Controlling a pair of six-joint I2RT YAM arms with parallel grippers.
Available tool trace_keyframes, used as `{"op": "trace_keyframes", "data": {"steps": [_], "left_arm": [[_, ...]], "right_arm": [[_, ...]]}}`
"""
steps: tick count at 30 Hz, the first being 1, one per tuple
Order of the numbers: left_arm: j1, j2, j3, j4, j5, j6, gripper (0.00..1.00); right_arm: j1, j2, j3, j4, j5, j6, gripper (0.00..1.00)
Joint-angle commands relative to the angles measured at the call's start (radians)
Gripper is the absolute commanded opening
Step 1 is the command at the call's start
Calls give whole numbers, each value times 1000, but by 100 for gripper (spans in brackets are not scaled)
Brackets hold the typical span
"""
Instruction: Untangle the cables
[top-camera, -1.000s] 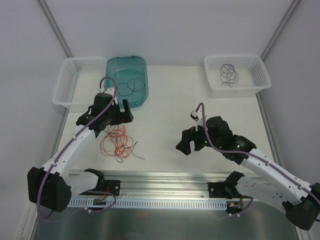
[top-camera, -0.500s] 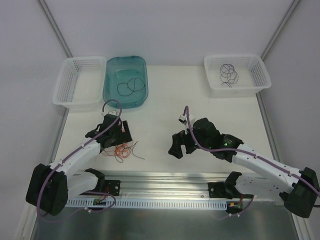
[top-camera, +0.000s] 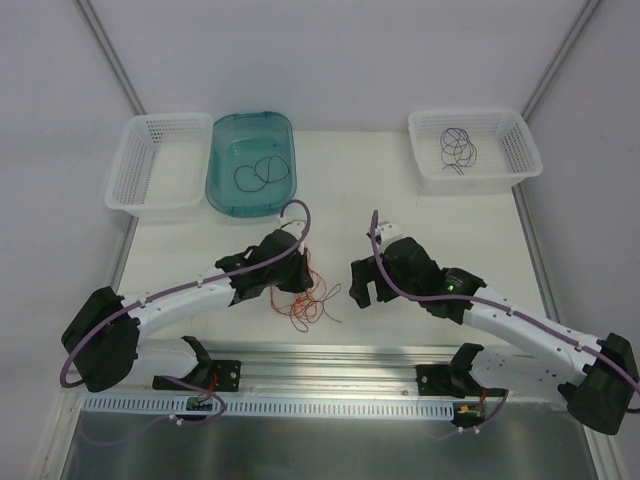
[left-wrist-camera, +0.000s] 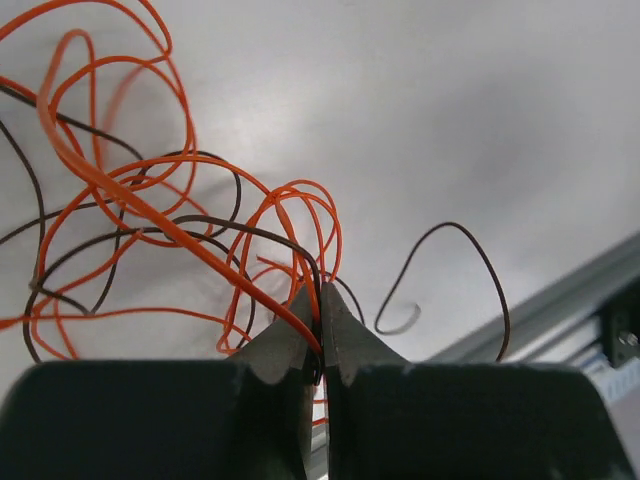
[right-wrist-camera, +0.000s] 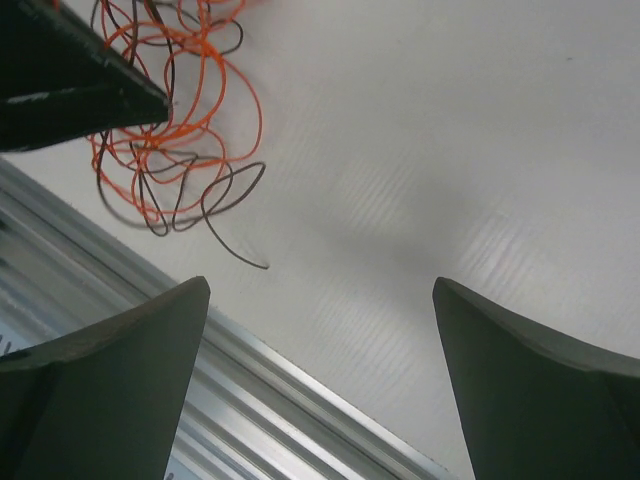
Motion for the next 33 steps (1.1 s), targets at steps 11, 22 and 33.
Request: {"op": "trace_keyframes", "data": {"steps": [11, 22, 33], "left_arm": [[-55, -89, 35, 124, 124, 42, 0], [-57, -158, -54, 179, 145, 12, 0], [-57, -183, -102, 222, 142, -11, 0]], "right_arm": [[-73, 37, -90, 302, -245, 127, 94], [-87, 239, -62, 524, -303, 191, 74], [-85, 477, -56, 796, -421, 279, 57]]}}
